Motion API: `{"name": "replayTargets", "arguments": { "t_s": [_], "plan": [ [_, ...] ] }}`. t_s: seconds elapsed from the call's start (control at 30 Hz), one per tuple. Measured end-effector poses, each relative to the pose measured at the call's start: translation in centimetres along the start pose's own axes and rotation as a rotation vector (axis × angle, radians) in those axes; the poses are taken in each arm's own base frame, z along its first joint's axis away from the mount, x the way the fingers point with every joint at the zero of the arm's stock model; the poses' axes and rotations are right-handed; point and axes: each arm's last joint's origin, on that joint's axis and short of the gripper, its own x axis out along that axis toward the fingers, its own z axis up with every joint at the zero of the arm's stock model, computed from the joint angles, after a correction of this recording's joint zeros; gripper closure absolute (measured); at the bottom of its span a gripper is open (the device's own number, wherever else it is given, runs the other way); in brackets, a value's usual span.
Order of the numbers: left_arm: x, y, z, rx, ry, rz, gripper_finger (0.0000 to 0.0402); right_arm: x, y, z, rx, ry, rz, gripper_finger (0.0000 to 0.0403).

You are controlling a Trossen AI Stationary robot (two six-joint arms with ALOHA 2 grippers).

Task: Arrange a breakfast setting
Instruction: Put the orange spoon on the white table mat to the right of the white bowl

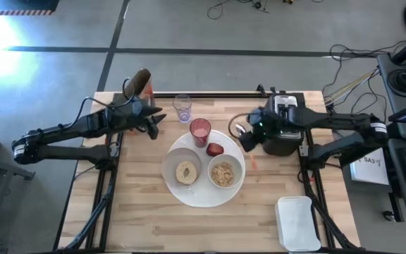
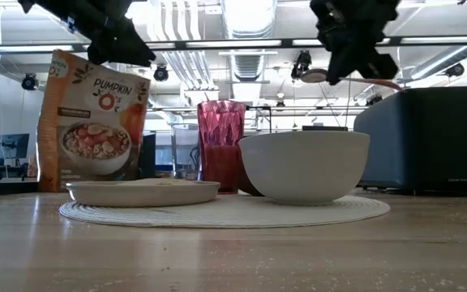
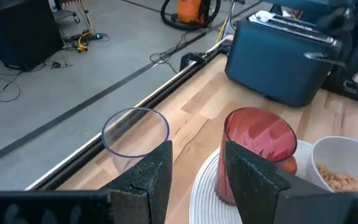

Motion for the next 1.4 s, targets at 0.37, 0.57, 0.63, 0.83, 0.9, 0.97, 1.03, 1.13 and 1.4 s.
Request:
{"name": "replayTargets", "arguments": {
  "t_s": [0.37,0.57,0.63,0.83,0.9,0.97,1.03,1.13,1.4],
  "plan": [
    [-2.0,-0.3,1.8,-0.021,-0.100,-0.164,0.0276,0.7,-0.4,-2.5,0.028,-0.003,-0.030,0.0391],
    [-2.7,-0.5,2.7,-0.021,-0.117,-0.181,0.0286,0.5,-0.3,-2.4,0.013,-0.007,-0.026,0.0391],
    [-2.7,-0.5,2.7,-0.021,-0.118,-0.178,0.0289,0.4,-0.2,-2.3,0.005,-0.012,-0.021,0.0391],
    [-3.0,-0.5,2.9,-0.021,-0.127,-0.179,0.0295,0.0,0.1,-2.2,0.000,0.000,-0.002,0.0391],
    [-3.2,-0.5,3.0,-0.022,-0.136,-0.181,0.0295,0.1,0.1,-2.4,0.019,0.009,-0.001,0.0391],
    [-3.5,-0.4,3.2,-0.024,-0.147,-0.183,0.0295,0.3,-0.1,-2.8,0.045,0.034,-0.022,0.0391],
    [-3.8,-0.4,3.3,-0.026,-0.158,-0.185,0.0295,0.6,-0.4,-3.3,0.082,0.056,-0.049,0.0391],
    [-4.2,-0.2,3.4,-0.025,-0.174,-0.187,0.0295,1.0,-0.7,-4.0,0.136,0.071,-0.091,0.0391],
    [-5.4,0.0,3.5,-0.009,-0.213,-0.222,0.0295,1.9,-1.1,-5.1,0.198,0.071,-0.130,0.0391]
  ]
}}
